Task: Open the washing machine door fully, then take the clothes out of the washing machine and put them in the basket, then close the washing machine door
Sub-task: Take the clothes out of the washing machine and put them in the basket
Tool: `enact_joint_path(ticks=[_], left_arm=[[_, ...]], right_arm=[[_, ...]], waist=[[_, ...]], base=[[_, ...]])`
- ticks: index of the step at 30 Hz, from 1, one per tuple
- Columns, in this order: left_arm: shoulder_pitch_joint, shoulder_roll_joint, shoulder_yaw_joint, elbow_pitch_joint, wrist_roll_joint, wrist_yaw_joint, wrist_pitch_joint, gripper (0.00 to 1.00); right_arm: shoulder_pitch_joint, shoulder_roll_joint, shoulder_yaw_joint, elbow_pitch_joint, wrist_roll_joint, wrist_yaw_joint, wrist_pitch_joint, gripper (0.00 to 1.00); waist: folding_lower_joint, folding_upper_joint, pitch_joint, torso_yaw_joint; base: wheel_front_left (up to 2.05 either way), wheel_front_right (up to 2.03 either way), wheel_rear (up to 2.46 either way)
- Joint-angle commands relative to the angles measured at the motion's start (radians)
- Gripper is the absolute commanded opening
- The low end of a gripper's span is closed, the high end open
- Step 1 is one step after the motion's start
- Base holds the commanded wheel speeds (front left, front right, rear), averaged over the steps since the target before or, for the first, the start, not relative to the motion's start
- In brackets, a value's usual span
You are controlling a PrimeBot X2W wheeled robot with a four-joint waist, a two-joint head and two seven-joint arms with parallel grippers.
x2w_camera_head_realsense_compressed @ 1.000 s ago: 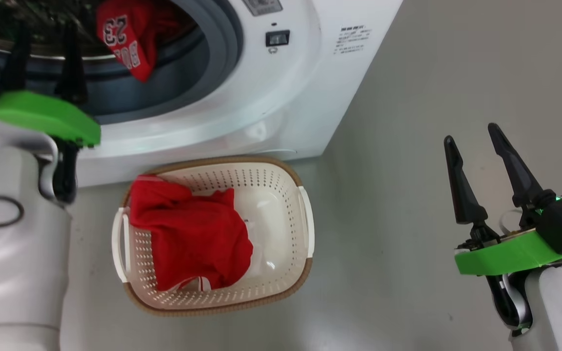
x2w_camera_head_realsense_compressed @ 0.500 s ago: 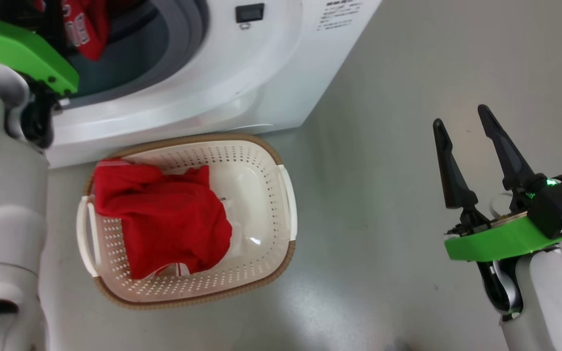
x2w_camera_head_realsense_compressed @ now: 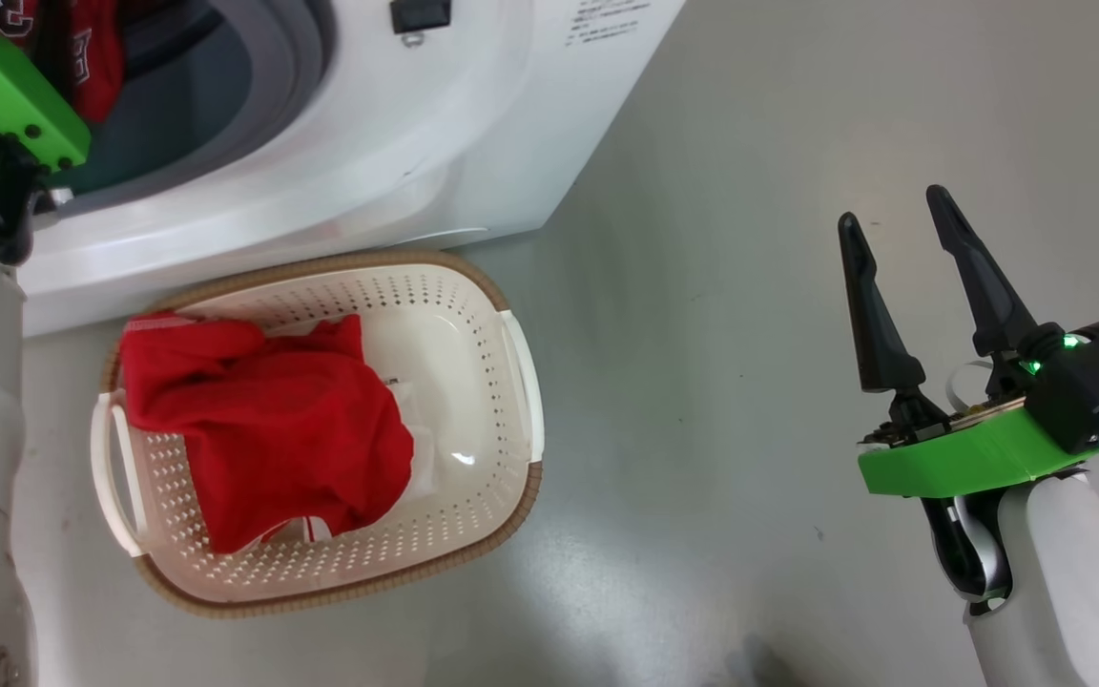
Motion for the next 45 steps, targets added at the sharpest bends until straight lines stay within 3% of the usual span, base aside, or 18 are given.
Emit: enact_joint_path(ticks=[1,2,4,5,19,27,33,45], left_arm=[[-0.004,0.045,0.005,-0.011,-0.008,0.000,0.005,1.00],[-0.005,0.044,0.001,-0.010,-0.008,-0.001,0.008,0.81],[-0.005,0.042,-0.005,-0.008,-0.007,-0.003,0.007,0.05],[-0.005,0.040,-0.009,-0.007,-0.005,-0.004,0.006,0.00],[0.072,0.019,-0.039,-0.041,-0.009,-0.013,-0.211,0.00],[0.159,0.020,-0.080,-0.131,-0.024,-0.016,-0.332,0.00],[0.257,0.039,-0.094,-0.234,-0.032,-0.017,-0.355,0.00],[0.496,0.034,0.000,-0.518,-0.018,-0.002,-0.357,0.00]], right_arm=[[0.003,0.000,0.016,-0.022,0.001,0.007,-0.006,1.00],[0.003,0.001,0.014,-0.022,0.002,0.007,-0.006,1.00],[0.003,0.002,0.010,-0.020,0.002,0.007,-0.006,1.00],[0.003,0.003,0.008,-0.019,0.003,0.007,-0.006,1.00],[0.014,0.003,0.007,-0.008,0.006,0.007,-0.006,1.00],[0.033,-0.006,-0.003,-0.006,0.005,0.007,-0.006,1.00],[0.051,-0.007,-0.004,-0.002,0.004,0.007,-0.006,1.00],[0.100,-0.012,-0.012,0.009,0.007,0.007,-0.006,1.00]], waist=[[0.0000,0.0000,0.002,-0.002],[0.0000,0.0000,0.003,-0.002],[0.0000,0.0000,0.002,-0.001],[0.0000,0.0000,0.001,0.001],[0.0000,0.0000,-0.060,0.033],[0.0000,0.0000,-0.113,0.053],[0.0000,0.0000,-0.168,0.072],[0.0000,0.0000,-0.275,0.097]], base=[[0.00,0.00,0.00],[0.00,0.00,0.00],[0.00,0.00,0.00],[0.00,0.00,0.00],[0.00,0.00,0.00],[0.00,0.00,0.00],[0.00,0.00,0.00],[0.00,0.00,0.00]])
